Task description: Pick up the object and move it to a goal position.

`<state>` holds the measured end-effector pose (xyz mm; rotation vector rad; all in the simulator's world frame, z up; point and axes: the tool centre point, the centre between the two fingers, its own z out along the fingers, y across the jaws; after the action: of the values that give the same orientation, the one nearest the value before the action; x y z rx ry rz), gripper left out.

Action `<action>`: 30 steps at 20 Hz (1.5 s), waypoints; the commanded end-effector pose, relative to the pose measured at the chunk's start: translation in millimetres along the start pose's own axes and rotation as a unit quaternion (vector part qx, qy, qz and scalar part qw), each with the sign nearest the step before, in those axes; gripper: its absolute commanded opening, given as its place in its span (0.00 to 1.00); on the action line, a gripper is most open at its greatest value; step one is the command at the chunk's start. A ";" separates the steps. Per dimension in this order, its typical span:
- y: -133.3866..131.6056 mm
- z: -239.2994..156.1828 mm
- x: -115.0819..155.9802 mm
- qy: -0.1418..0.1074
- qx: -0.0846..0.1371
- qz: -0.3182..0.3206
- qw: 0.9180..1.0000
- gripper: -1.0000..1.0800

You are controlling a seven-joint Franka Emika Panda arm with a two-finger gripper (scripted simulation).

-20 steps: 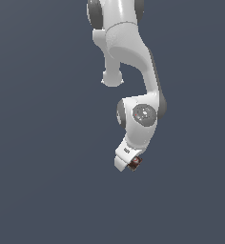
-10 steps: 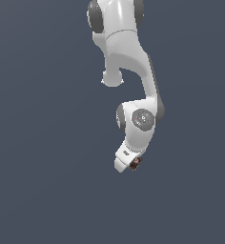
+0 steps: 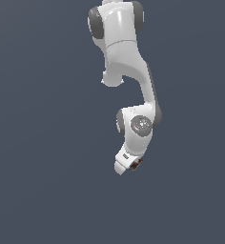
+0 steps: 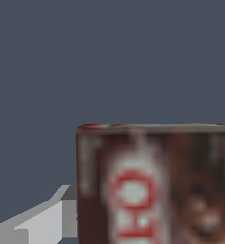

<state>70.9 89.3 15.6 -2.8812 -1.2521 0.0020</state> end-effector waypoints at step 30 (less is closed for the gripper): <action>-38.2 -82.7 -17.6 0.000 -0.001 0.000 1.000 0.00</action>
<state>36.9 100.4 85.9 -2.8823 -1.2527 0.0026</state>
